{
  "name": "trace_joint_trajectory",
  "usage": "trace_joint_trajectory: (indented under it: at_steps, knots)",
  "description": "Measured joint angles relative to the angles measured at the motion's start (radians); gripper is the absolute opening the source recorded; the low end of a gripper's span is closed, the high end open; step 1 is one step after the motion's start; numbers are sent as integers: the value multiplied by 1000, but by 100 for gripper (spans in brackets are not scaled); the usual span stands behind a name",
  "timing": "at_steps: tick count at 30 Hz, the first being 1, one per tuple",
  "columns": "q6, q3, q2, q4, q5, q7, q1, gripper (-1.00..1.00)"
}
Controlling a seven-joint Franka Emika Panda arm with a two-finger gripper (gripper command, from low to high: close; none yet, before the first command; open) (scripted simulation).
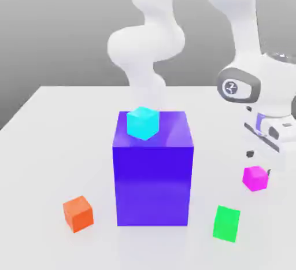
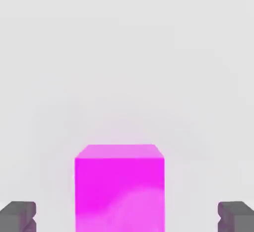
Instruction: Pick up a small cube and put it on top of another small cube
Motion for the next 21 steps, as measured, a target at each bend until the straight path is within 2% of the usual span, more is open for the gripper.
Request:
trace_joint_trajectory:
  at_steps: [1, 2, 9, 15, 21]
  knots:
    - [29, -28, 36, 7, -11, 9, 26, 0]
    - [52, -49, 63, 12, -20, 16, 45, -100]
    - [52, -52, 65, 13, -24, 19, 47, -100]
    - [-101, 34, -128, -27, 112, -83, -7, -100]
    - [-247, -46, -199, 50, 170, -5, -184, -100]
